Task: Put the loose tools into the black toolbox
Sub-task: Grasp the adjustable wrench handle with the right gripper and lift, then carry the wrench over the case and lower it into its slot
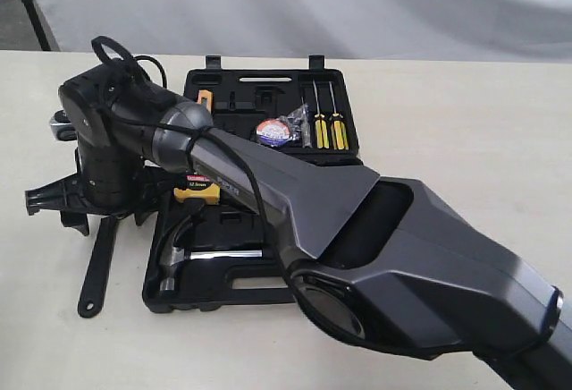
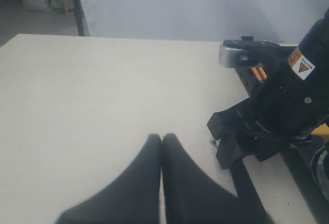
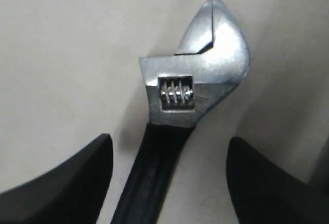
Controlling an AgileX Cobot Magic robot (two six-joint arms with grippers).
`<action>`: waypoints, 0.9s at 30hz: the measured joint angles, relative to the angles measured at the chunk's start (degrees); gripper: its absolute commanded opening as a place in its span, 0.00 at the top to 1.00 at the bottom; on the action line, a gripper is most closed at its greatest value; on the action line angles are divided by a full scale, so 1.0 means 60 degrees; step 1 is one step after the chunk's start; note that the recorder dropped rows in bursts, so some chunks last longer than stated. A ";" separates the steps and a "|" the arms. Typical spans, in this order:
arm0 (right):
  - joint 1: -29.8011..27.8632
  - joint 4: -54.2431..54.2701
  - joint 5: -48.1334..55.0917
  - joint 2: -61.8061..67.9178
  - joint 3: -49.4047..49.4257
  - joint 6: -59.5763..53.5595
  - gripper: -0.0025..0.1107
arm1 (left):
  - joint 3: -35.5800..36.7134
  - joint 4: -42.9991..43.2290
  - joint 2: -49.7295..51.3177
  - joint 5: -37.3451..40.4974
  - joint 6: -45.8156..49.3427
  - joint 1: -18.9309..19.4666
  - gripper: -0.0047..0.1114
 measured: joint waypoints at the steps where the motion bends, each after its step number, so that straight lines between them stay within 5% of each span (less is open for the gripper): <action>1: 0.0022 -0.0029 -0.0022 -0.0004 0.0000 0.0023 0.48 | 0.0000 0.0000 0.0000 0.0000 0.0000 0.0000 0.95; 7: 0.0376 -0.0353 -0.0108 0.0181 -0.0116 -0.0197 0.81 | 0.0000 0.0000 0.0000 0.0000 0.0000 0.0000 0.95; 13: 0.0851 -0.0355 -0.0561 0.0242 -0.0160 -0.1014 0.98 | 0.0000 0.0000 0.0000 0.0000 0.0000 0.0000 0.95; 27: 0.0976 -0.0833 -0.0334 0.0406 -0.0651 -0.3227 0.98 | 0.0000 0.0000 0.0000 0.0000 0.0000 0.0000 0.95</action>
